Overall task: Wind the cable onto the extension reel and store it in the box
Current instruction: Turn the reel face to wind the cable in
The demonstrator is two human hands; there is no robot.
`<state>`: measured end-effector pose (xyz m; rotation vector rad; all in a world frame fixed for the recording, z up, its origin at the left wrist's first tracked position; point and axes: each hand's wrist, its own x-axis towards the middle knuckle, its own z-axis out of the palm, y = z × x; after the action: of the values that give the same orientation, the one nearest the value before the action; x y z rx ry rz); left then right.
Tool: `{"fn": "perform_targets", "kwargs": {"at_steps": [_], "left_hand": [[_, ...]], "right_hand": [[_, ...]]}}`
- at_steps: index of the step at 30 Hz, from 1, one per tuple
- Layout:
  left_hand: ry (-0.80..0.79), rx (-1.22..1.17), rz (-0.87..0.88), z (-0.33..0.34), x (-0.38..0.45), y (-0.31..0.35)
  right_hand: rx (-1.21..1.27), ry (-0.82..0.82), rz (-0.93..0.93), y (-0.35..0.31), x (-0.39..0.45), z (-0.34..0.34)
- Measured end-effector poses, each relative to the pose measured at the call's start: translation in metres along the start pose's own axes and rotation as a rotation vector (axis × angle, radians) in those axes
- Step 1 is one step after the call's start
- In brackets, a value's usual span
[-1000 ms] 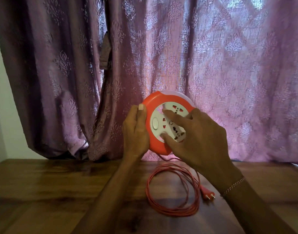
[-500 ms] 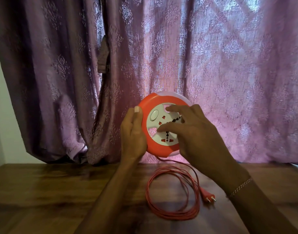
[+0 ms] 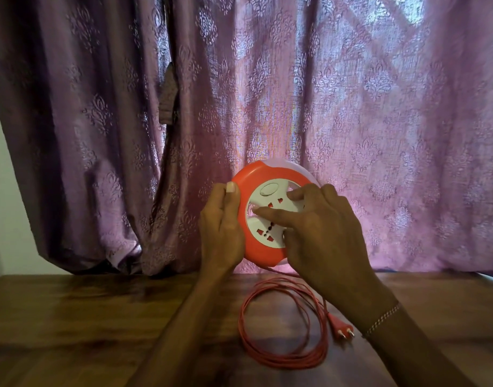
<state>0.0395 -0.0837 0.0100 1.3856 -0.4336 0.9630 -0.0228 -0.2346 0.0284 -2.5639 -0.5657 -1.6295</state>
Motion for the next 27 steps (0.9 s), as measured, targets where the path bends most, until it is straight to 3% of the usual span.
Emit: {"fn": "perform_targets", "kwargs": {"at_steps": [16,22,27], "left_hand": [[-0.006,-0.009,-0.011,0.001,0.001,0.002],[-0.018,-0.043,-0.012,0.001,0.001,-0.001],[-0.027,-0.054,0.009,0.001,0.003,-0.002]], "right_hand": [[0.087,0.119,0.207,0.001,0.002,0.007],[0.145,0.188,-0.026,0.010,0.004,0.004],[0.150,-0.037,-0.232,0.013,0.004,-0.003]]}}
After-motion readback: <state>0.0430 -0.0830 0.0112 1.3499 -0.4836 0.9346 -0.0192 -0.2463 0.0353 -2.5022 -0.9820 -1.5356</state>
